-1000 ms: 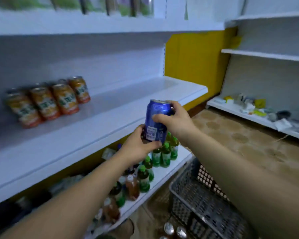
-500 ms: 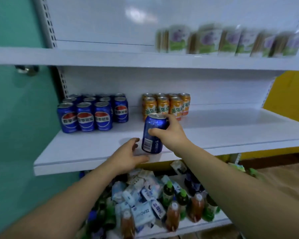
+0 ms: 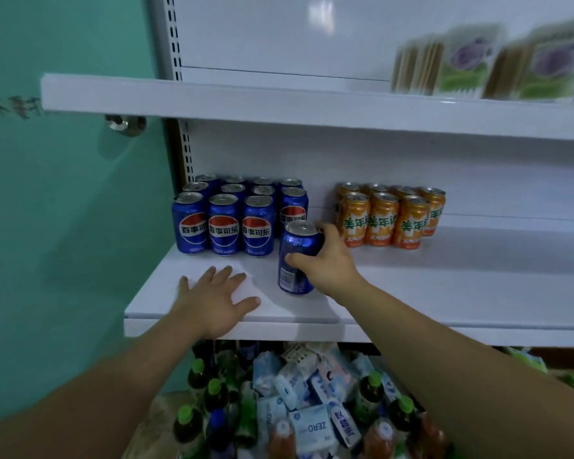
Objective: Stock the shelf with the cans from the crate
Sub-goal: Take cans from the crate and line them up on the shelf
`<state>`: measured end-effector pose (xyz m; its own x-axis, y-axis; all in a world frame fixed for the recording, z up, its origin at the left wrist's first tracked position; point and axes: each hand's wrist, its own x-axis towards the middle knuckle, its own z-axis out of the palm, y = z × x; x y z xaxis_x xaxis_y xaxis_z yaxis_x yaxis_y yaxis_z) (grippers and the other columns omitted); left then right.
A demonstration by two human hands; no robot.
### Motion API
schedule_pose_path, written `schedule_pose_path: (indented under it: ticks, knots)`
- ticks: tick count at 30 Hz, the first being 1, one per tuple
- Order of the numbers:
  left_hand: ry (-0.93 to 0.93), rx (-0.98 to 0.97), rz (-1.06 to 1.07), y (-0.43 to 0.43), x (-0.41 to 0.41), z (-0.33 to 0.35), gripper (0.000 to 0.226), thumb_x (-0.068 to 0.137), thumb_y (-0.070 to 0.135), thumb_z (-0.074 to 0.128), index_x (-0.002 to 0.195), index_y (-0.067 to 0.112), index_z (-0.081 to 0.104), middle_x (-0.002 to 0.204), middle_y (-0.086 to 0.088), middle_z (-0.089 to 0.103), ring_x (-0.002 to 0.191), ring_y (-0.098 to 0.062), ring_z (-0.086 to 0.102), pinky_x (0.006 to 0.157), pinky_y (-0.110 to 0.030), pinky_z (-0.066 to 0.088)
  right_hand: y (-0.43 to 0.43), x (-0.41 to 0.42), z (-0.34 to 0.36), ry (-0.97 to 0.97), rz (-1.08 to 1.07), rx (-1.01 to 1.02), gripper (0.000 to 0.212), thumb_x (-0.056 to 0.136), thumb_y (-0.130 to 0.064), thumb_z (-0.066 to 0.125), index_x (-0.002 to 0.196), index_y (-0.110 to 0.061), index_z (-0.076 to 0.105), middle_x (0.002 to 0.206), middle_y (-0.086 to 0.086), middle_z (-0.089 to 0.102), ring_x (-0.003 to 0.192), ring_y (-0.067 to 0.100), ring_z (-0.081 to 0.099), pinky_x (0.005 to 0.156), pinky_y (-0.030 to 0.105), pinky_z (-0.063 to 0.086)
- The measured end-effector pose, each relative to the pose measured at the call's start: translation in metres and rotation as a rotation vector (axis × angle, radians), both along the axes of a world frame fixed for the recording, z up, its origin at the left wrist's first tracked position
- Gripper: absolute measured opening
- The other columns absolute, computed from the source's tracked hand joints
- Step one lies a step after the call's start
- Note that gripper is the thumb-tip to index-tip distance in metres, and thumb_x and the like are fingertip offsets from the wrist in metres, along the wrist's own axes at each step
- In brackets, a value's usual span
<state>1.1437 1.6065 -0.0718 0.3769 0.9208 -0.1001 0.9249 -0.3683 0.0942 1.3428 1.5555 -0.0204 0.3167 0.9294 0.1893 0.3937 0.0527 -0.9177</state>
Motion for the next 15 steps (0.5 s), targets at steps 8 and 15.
schedule_pose_path:
  ticks: [8,15]
  knots:
    - [-0.005,0.041,0.016,0.003,0.001,-0.005,0.074,0.088,0.074,0.019,0.152,0.04,0.008,0.161,0.012,-0.002,0.148,-0.013,-0.003,0.118,-0.052,-0.001,0.037,0.01,-0.001,0.139,-0.037,0.066,0.083,0.08,-0.01,0.073,0.146,-0.026,0.027,0.15,0.003,0.035,0.135,0.022,0.038,0.106,0.042,0.039]
    - [-0.001,0.031,0.021,0.003,0.0,-0.005,0.074,0.087,0.074,0.019,0.152,0.04,0.007,0.161,0.012,-0.002,0.148,-0.013,-0.003,0.118,-0.053,-0.001,0.034,0.015,0.012,-0.068,0.068,0.03,0.065,0.084,-0.021,0.073,0.14,-0.02,0.04,0.123,-0.005,0.048,0.108,0.01,0.046,0.089,0.027,0.046]
